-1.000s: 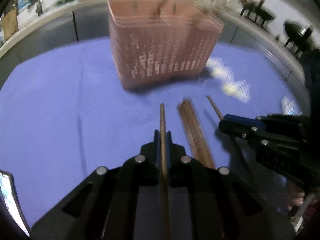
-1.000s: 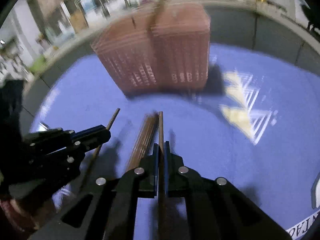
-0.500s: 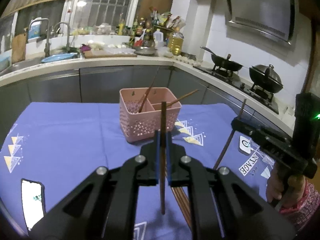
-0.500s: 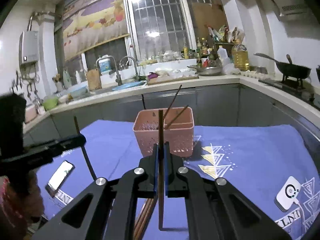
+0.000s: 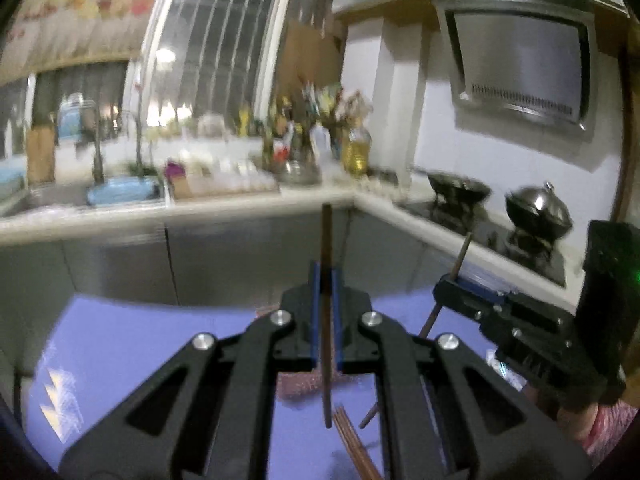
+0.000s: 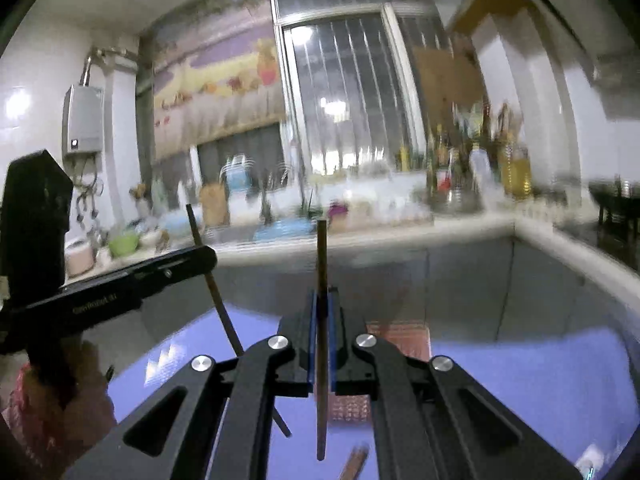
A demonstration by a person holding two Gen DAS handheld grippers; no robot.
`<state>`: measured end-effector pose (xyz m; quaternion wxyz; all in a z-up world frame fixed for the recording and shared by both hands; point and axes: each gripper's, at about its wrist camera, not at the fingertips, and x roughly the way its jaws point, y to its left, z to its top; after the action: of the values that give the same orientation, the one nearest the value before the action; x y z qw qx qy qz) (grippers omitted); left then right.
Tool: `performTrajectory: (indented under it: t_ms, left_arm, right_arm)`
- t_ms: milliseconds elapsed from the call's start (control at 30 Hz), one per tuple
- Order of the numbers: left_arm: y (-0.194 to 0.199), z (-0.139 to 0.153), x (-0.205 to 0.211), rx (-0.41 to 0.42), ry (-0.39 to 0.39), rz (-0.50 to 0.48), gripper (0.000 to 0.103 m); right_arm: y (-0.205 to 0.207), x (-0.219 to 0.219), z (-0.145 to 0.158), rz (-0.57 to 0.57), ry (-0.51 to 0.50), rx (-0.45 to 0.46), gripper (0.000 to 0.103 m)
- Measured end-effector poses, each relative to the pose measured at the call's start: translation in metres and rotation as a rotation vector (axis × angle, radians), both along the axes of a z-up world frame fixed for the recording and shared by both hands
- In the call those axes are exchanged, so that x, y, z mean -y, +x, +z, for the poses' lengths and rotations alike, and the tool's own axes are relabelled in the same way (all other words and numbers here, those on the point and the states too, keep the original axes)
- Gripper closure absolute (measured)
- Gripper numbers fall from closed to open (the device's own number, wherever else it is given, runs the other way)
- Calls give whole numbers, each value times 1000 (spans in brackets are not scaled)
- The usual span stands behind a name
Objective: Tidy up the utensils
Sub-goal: 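Carry both chopsticks above the pink basket and open both grippers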
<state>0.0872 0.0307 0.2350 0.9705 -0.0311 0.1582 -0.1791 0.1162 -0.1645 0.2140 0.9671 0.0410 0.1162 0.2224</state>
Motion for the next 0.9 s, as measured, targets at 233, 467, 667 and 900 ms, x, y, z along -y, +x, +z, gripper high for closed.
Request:
performTrajectory:
  t_ms: [233,467,667,900]
  left_arm:
    - [65,-4,19,71,63,102,98]
    - [108,-70,24,-84,96,117,98]
    - [104,-80,11,-182,48,164,48]
    - [31,-42,-21,-61,-84,165,47]
  right_arm:
    - [64,-24,-10,-109,-14,84,98]
    - [100,-20,-64,-100,-21,-60,98]
    - [89,-19,-65,-61,11,-185,87]
    - [13,-3,-25,-65,65,9,42]
